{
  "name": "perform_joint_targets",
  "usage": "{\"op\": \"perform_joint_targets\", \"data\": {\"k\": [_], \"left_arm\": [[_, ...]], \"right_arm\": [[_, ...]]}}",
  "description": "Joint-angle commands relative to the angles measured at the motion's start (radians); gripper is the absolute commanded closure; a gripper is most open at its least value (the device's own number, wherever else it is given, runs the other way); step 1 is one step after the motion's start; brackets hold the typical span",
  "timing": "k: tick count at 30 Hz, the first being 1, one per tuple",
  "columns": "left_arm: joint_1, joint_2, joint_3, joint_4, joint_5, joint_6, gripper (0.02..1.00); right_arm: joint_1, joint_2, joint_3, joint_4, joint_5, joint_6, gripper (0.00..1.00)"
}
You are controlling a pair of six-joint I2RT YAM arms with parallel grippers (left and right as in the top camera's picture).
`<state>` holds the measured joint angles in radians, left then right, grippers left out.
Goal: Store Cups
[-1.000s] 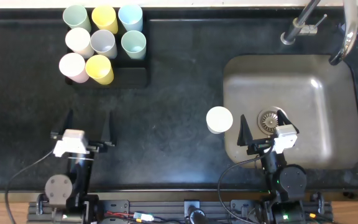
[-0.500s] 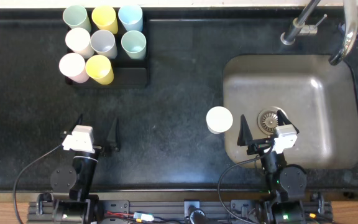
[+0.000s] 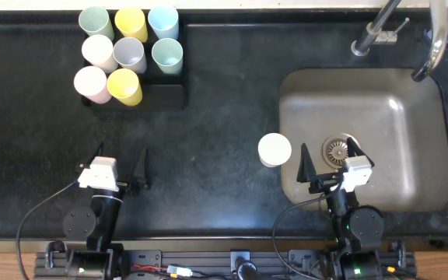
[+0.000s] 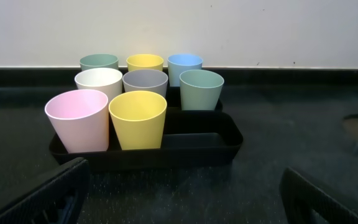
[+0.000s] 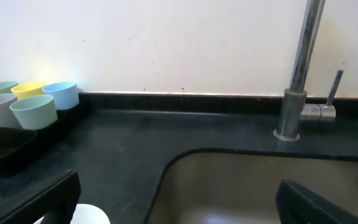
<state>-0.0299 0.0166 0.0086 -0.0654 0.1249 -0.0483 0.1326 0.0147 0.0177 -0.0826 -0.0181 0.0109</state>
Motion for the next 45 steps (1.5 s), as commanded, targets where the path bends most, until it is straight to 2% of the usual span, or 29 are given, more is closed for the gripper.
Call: {"op": "perform_joint_targets", "data": {"k": [1,4,6,9,13,19,23,27,32,45], "left_arm": [[0.004,-0.009,0.000,-0.004,0.016,0.015,0.018],[0.004,-0.009,0.000,-0.004,0.016,0.015,0.018],[0.003,-0.009,0.000,-0.004,0.016,0.015,0.018],[0.004,-0.009,0.000,-0.004,0.016,0.015,0.018],[0.003,-0.009,0.000,-0.004,0.016,0.015,0.018],[0.004,-0.009,0.000,-0.004,0.016,0.015,0.018],[0.004,-0.009,0.000,-0.004,0.016,0.015,0.018],[0.003,-0.009,0.000,-0.004,0.016,0.015,0.018],[0.004,-0.009,0.000,-0.004,0.016,0.015,0.018],[0.004,-0.009,0.000,-0.004,0.016,0.015,0.018]], "right_arm": [[0.005,-0.010,-0.013,0.005,0.001,0.000,0.005],[0.005,-0.008,-0.013,0.005,0.004,-0.001,0.007],[0.003,0.024,0.006,0.018,0.054,0.000,0.003],[0.003,0.154,0.158,-0.071,0.070,0.001,0.003],[0.004,0.422,0.545,-0.384,0.055,0.004,0.003],[0.005,0.867,1.182,-0.978,-0.089,0.023,0.003],[0.005,1.104,1.401,-1.220,-0.144,0.000,0.005],[0.011,1.304,1.458,-1.357,-0.209,-0.045,0.003],[0.046,1.497,1.457,-1.439,-0.220,-0.044,0.007],[0.109,1.749,1.456,-1.407,-0.082,-0.032,0.020]]}}
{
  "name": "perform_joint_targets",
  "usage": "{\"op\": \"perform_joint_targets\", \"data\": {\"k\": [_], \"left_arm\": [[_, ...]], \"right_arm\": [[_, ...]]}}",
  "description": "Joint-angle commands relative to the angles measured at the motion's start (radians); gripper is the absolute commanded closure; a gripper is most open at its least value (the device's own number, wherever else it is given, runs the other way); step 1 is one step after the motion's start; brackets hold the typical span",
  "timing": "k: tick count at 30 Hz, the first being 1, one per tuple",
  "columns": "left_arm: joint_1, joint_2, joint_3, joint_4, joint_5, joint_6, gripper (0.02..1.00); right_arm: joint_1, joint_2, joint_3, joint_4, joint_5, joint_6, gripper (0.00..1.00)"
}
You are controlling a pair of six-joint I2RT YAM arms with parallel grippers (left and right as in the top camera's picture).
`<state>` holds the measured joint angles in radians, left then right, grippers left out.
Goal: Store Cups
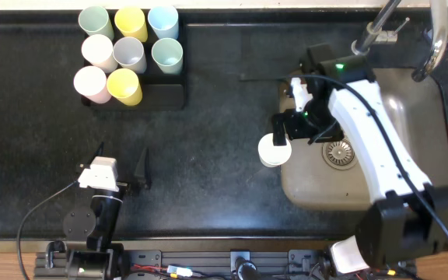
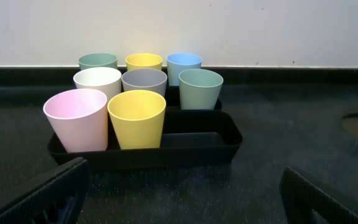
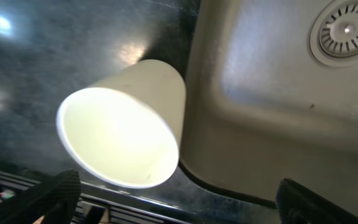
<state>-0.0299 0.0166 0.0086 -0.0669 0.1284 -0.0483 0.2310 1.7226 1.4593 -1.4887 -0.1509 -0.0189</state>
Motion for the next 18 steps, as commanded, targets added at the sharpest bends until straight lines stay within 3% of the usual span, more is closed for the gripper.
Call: {"op": "perform_joint_targets", "data": {"k": [1,10,13,18], "left_arm": [[0.003,-0.009,0.000,-0.003,0.013,0.015,0.018],[0.003,-0.009,0.000,-0.003,0.013,0.015,0.018],[0.003,-0.009,0.000,-0.003,0.013,0.015,0.018],[0.003,-0.009,0.000,-0.003,0.013,0.015,0.018]], "right_arm": [[0.014,0.053,0.015,0.001,0.057,-0.003,0.034],[0.048,0.119,-0.027,0.048,0.067,-0.003,0.268],[0.062,0.119,-0.057,0.079,0.071,-0.003,0.408],[0.085,0.119,-0.091,0.127,0.074,-0.003,0.744]]}}
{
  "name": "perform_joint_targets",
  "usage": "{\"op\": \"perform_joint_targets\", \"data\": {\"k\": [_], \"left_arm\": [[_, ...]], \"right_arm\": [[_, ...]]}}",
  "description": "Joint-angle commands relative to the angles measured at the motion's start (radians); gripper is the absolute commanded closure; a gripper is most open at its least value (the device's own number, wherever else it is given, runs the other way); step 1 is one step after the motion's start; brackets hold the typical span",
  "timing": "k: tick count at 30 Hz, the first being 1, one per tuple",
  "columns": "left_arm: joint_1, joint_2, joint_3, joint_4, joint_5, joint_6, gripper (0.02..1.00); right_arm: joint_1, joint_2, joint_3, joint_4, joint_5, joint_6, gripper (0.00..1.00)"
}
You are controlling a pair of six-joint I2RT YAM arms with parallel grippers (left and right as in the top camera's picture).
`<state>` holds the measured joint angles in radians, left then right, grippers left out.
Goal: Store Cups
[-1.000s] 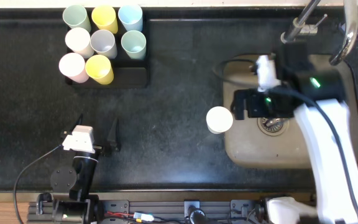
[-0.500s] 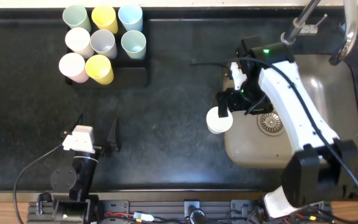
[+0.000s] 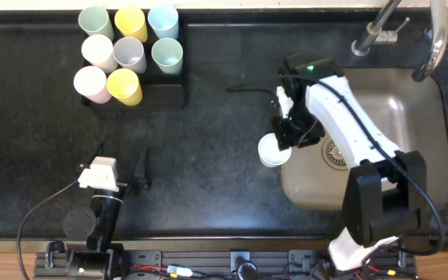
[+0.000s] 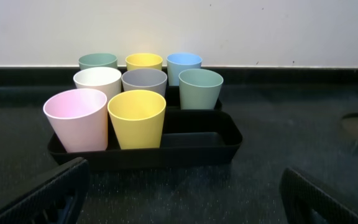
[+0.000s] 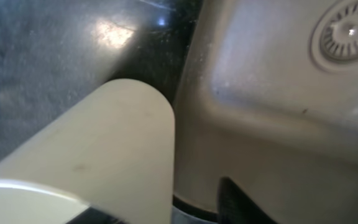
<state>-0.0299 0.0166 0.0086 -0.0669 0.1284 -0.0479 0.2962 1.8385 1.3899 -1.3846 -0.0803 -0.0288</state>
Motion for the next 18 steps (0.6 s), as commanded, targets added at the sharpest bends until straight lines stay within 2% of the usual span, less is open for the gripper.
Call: {"op": "perform_joint_targets", "data": {"k": [1,2,10,18], "left_arm": [[0.003,-0.009,0.000,-0.003,0.013,0.014,0.018],[0.003,-0.009,0.000,-0.003,0.013,0.014,0.018],[0.003,-0.009,0.000,-0.003,0.013,0.014,0.018],[0.003,-0.009,0.000,-0.003,0.013,0.014,0.018]], "right_arm": [[0.022,0.003,-0.025,0.029,0.003,0.007,0.827],[0.024,0.003,-0.026,0.032,0.003,0.007,0.956],[0.047,-0.102,0.034,0.049,0.004,0.015,0.958],[0.140,-0.137,0.473,0.021,-0.006,0.193,0.958]]}}
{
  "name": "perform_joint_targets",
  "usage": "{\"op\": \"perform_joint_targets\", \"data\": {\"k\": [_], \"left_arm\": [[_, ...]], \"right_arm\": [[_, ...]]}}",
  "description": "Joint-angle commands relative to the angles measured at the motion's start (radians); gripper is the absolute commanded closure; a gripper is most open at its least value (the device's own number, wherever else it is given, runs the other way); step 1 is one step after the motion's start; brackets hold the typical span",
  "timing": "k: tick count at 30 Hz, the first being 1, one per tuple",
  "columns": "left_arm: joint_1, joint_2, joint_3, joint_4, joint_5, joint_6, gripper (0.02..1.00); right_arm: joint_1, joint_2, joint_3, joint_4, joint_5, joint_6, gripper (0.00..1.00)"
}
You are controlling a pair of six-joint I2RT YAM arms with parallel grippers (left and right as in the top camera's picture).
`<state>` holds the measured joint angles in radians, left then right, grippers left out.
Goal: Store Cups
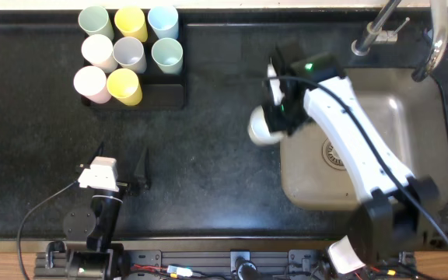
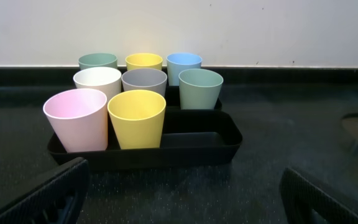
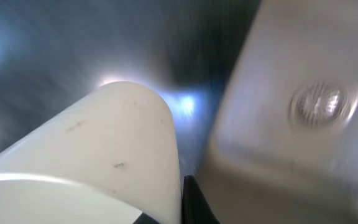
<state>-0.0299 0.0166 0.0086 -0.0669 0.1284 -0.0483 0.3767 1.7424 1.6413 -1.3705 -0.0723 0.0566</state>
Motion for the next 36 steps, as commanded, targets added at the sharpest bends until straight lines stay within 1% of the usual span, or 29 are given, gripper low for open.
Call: {"op": "perform_joint_targets", "data": {"k": [1,3,6,9,11,16,19,23,27,31,36], "left_arm": [[0.003,-0.009,0.000,-0.003,0.013,0.015,0.018],[0.003,-0.009,0.000,-0.003,0.013,0.015,0.020],[0.004,-0.009,0.000,-0.003,0.013,0.015,0.018],[0.004,-0.009,0.000,-0.003,0.013,0.015,0.020],[0.004,-0.009,0.000,-0.003,0.013,0.015,0.018],[0.004,-0.009,0.000,-0.003,0.013,0.015,0.018],[0.003,-0.009,0.000,-0.003,0.013,0.015,0.018],[0.004,-0.009,0.000,-0.003,0.013,0.015,0.018],[0.004,-0.009,0.000,-0.003,0.013,0.015,0.018],[0.003,-0.009,0.000,-0.003,0.013,0.015,0.018],[0.003,-0.009,0.000,-0.003,0.013,0.015,0.018]], "right_arm": [[0.082,-0.016,0.294,0.005,-0.014,0.133,0.956],[0.126,0.041,0.413,-0.001,-0.020,0.181,0.958],[0.203,0.166,0.592,-0.003,-0.067,0.225,0.958],[0.254,0.284,0.712,-0.003,-0.065,0.257,0.954],[0.274,0.348,0.752,-0.006,-0.065,0.291,0.958],[0.311,0.453,0.756,-0.007,-0.048,0.329,0.958],[0.332,0.504,0.756,-0.004,-0.010,0.351,0.958],[0.349,0.549,0.756,0.003,0.015,0.360,0.958],[0.361,0.581,0.756,0.019,0.026,0.372,0.956],[0.363,0.597,0.755,0.037,0.066,0.410,0.956],[0.362,0.618,0.755,0.048,0.073,0.411,0.958]]}}
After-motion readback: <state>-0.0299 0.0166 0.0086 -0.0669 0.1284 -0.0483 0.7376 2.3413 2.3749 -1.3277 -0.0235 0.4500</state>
